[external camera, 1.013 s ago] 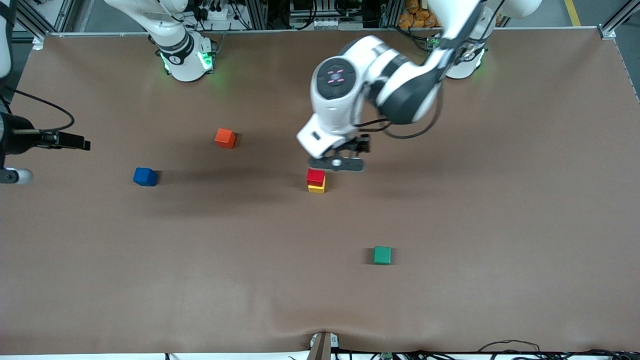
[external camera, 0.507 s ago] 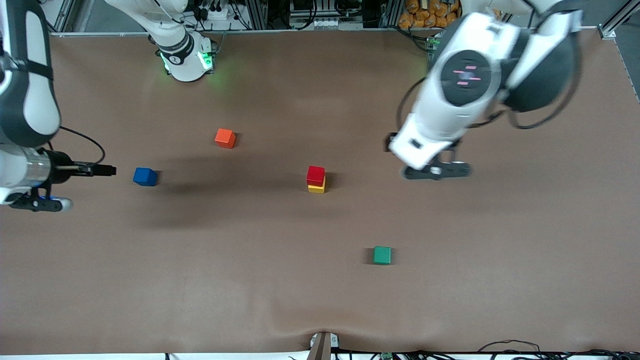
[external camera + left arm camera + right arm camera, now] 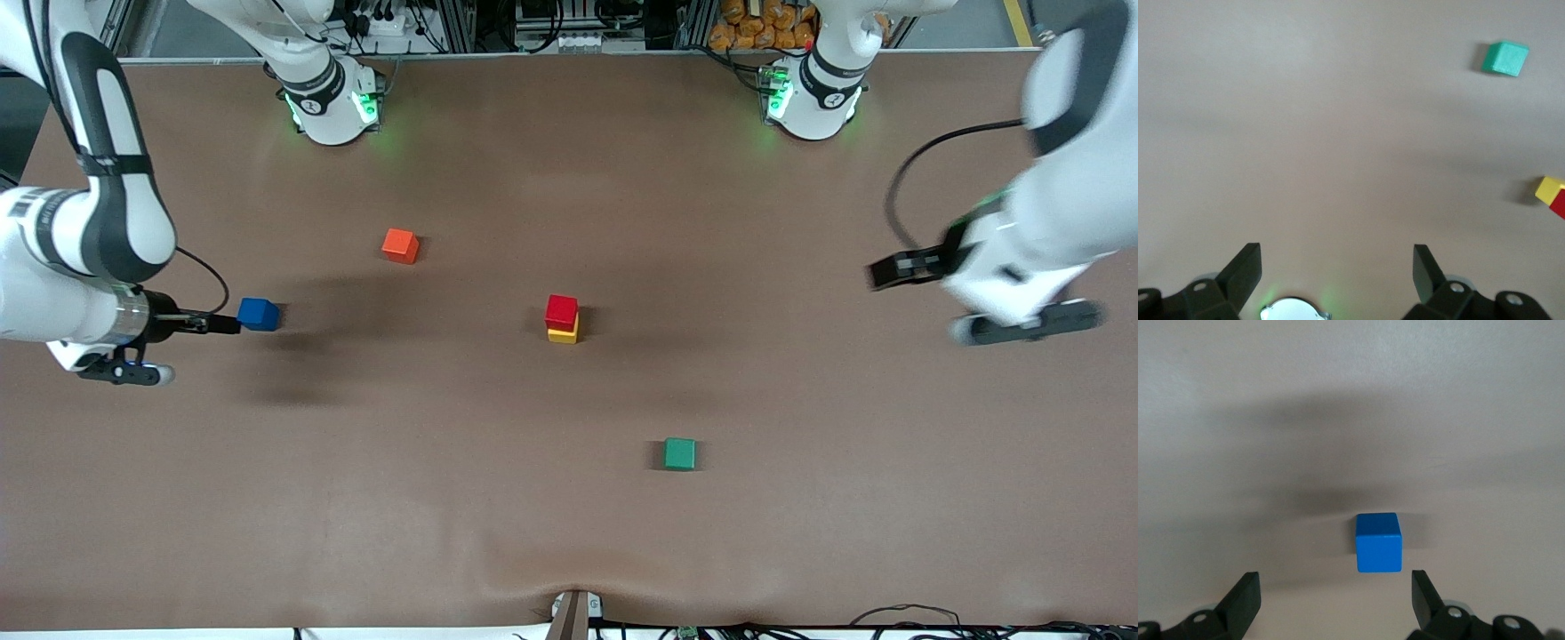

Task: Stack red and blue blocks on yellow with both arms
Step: 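Close the right gripper on the blue cube and lift it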

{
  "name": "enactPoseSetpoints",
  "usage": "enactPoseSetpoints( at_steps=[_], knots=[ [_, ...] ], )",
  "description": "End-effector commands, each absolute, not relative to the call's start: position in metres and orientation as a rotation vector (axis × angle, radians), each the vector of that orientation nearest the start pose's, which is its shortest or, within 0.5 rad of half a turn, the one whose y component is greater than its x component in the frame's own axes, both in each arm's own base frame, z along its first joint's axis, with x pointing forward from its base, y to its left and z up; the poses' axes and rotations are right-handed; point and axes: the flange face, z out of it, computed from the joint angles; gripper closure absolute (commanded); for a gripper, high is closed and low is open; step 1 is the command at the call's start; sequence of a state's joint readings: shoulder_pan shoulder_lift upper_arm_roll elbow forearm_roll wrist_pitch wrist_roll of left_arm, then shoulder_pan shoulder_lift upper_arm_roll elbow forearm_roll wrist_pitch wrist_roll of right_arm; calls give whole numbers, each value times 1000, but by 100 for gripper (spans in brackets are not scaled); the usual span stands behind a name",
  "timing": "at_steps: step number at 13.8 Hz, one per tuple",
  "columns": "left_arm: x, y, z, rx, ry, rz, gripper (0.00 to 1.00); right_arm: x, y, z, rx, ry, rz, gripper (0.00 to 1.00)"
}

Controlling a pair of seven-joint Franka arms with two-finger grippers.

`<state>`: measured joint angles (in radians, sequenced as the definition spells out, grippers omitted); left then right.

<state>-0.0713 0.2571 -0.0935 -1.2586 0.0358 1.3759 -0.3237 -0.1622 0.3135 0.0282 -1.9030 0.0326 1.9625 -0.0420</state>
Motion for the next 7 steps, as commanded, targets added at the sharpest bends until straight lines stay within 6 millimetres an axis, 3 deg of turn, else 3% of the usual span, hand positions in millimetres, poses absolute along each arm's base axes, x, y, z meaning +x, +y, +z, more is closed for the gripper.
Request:
enactPoseSetpoints(
  at_steps=[1,5,7],
  knots=[
    [585,-55,635,-3084,-214,157,0,574,-105,294,-3043,92,366,0],
    [550,5,664,-3113,-89,130,0,549,-104,255,-3042,90,365,0],
    [532,7,662,-3112,14,146,0,540,-100,240,-3047,85,348,0]
  ],
)
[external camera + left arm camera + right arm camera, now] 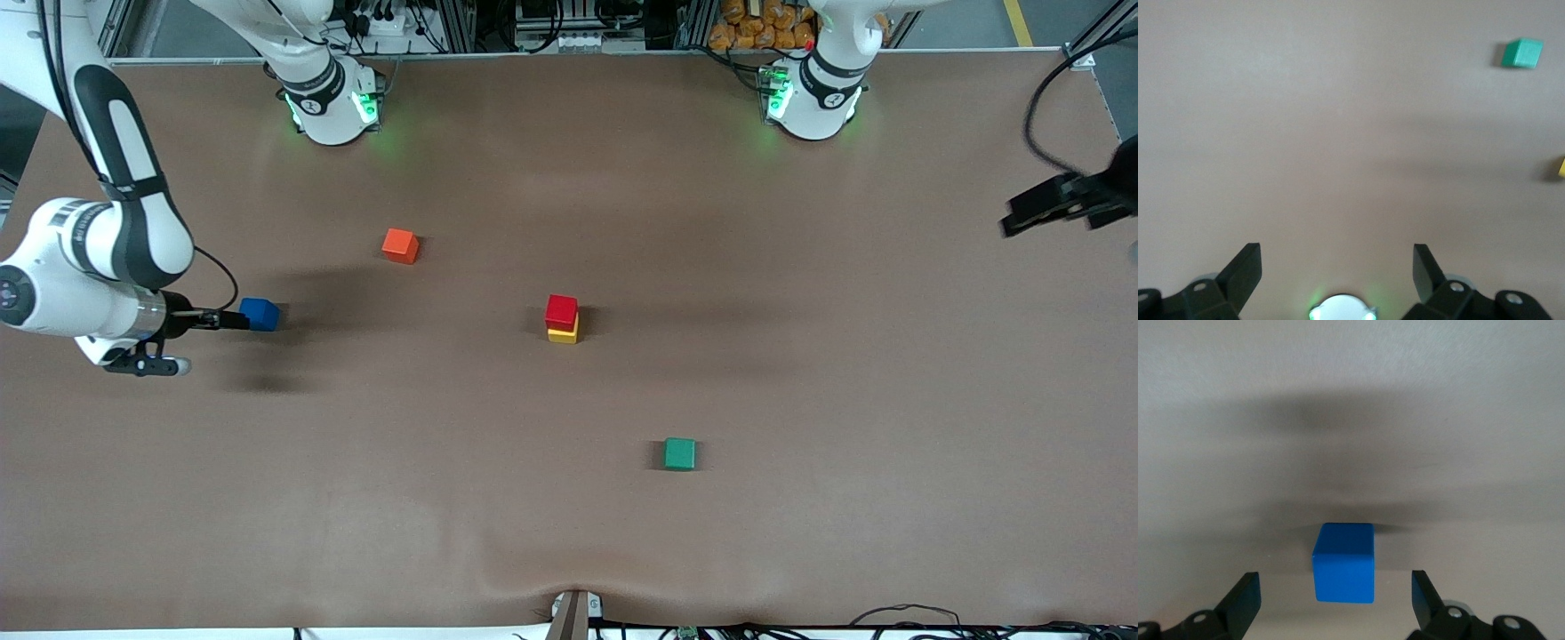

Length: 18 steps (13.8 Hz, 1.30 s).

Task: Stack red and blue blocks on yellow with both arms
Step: 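Close the right gripper on the blue cube and lift it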

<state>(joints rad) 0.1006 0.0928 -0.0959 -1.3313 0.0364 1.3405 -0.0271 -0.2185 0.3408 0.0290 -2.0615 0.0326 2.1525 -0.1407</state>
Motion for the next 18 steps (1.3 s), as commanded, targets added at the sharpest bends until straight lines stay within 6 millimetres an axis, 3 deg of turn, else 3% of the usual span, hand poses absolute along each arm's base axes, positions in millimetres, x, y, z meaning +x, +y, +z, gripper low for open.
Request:
enactPoseSetpoints(
  at_steps=[1,5,7,10,11,12,14,16,18],
  knots=[
    [526,4,665,-3110,19,139,0,536,-100,234,-3051,86,332,0],
    [510,-4,674,-3105,-55,116,0,528,-99,221,-3050,96,329,0],
    [512,-11,677,-3109,-96,80,0,521,-99,207,-3052,104,318,0],
    [517,-34,667,-3099,-174,50,0,518,-99,200,-3048,102,330,0],
    [518,-36,662,-3094,-170,58,0,516,-102,198,-3046,100,334,5],
    [518,-36,661,-3093,-170,61,0,516,-102,198,-3045,84,334,18],
    [517,-35,659,-3093,-172,70,0,516,-101,197,-3043,85,338,60],
    [515,-36,658,-3092,-169,75,0,515,-101,196,-3041,89,339,95],
    [511,-37,659,-3092,-167,73,0,515,-102,196,-3037,81,345,100]
  ],
)
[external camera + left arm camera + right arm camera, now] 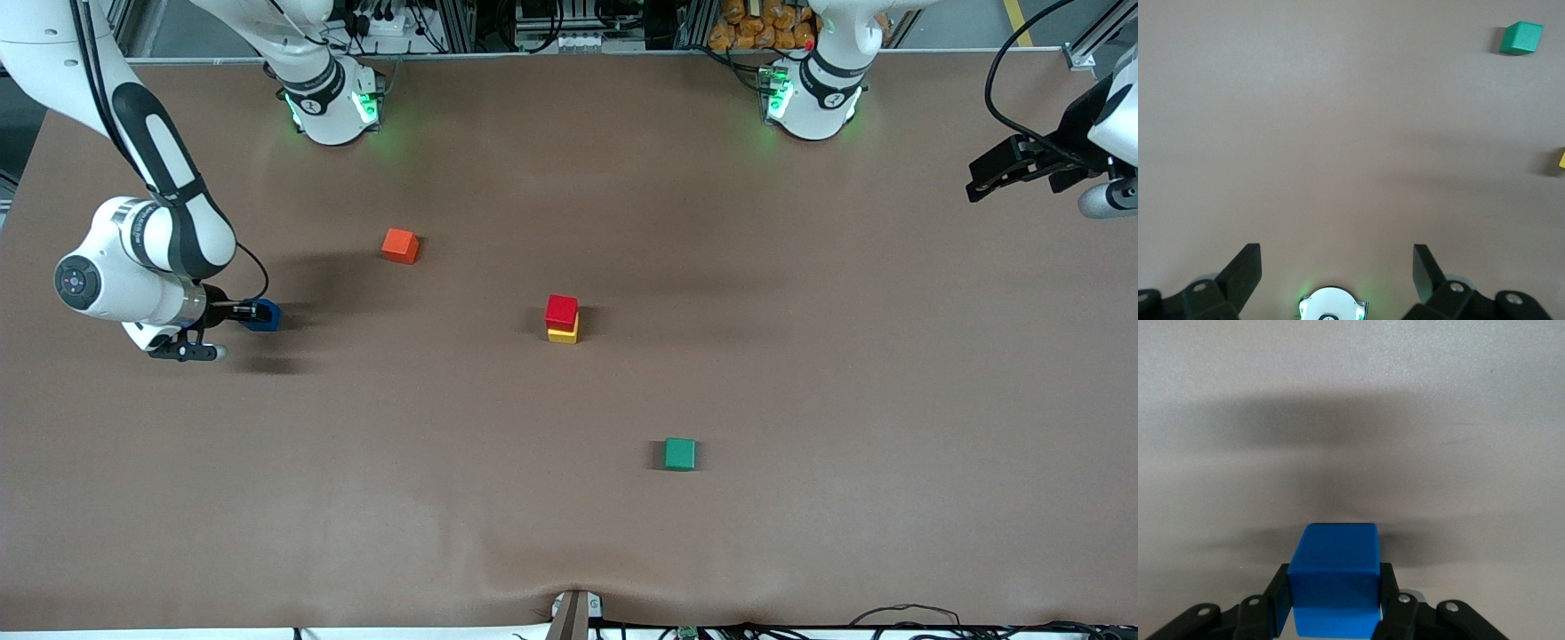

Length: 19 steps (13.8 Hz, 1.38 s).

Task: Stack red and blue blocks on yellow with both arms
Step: 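Close the right gripper on the blue cube and lift it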

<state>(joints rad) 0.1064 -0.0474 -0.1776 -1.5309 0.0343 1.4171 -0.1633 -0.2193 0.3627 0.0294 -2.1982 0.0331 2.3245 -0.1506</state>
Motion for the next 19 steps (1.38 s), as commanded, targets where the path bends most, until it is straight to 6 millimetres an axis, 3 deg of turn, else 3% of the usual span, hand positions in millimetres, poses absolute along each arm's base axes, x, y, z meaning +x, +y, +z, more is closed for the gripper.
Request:
enactPoseSetpoints(
  at_steps=[1,6,8,11,15,18,19],
  knots=[
    [511,-38,660,-3092,-165,68,0,515,-102,197,-3036,74,347,100],
    [498,-39,675,-3094,-125,39,0,520,-93,209,-3009,23,437,100],
    [497,-40,678,-3096,-118,32,0,526,-87,223,-3000,-1,460,100],
    [498,-42,679,-3098,-113,25,0,546,-61,263,-2963,-66,533,100],
    [496,-52,678,-3102,-56,33,0,581,-22,347,-2939,-182,597,100],
    [491,-57,674,-3096,12,86,0,596,4,394,-2923,-84,595,100],
    [489,-57,675,-3095,12,93,0,600,22,412,-2931,-78,590,100]
  ],
)
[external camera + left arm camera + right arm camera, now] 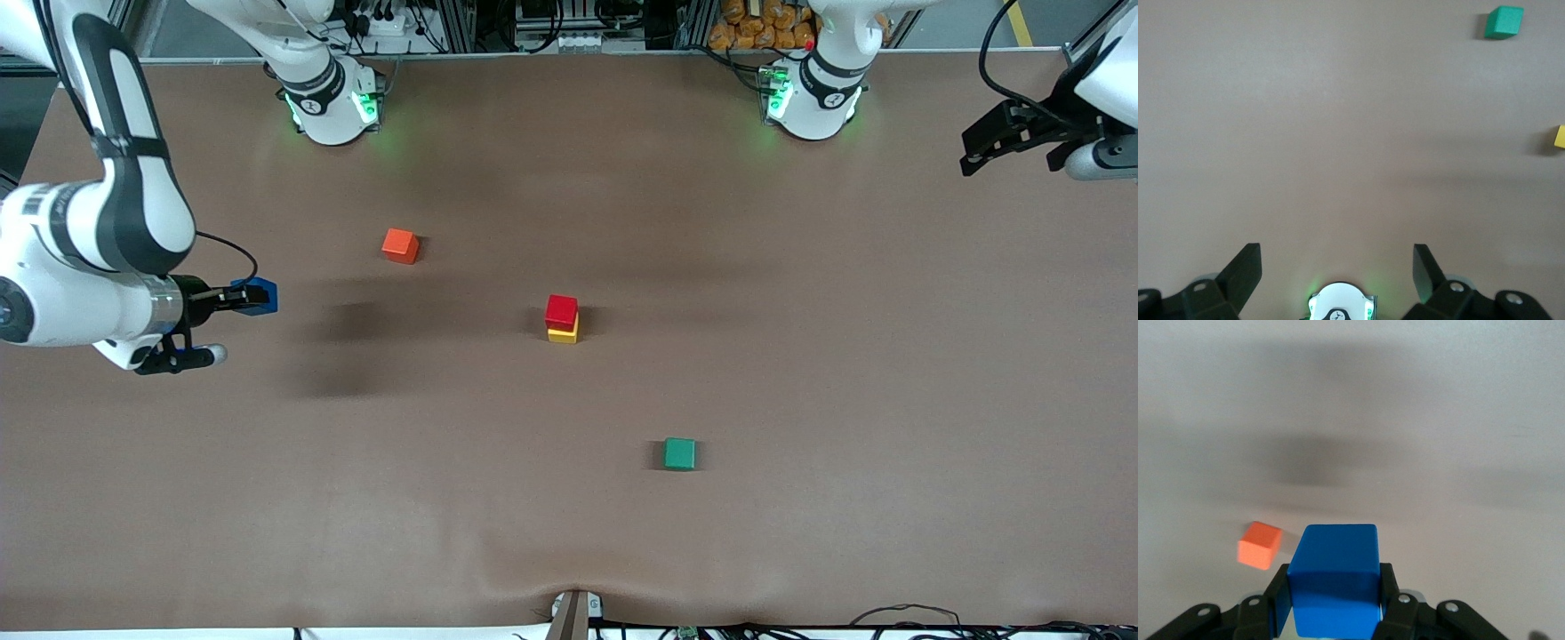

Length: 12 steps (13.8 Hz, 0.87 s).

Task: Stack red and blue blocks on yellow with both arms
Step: 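Carry the blue cube with the right gripper above the red cube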

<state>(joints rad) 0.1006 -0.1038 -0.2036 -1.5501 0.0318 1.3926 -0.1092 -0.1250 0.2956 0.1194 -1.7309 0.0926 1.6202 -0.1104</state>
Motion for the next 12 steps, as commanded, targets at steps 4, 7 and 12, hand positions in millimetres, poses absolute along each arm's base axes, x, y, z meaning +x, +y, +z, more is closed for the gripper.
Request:
enactPoseSetpoints(
  at_steps=[4,7,12],
  knots=[
    [480,-62,670,-3086,22,105,0,608,99,490,-2953,-58,503,100],
    [482,-59,671,-3087,24,93,0,596,180,536,-2950,45,445,100],
    [488,-58,666,-3092,45,78,0,567,278,559,-2984,-30,381,100]
  ],
)
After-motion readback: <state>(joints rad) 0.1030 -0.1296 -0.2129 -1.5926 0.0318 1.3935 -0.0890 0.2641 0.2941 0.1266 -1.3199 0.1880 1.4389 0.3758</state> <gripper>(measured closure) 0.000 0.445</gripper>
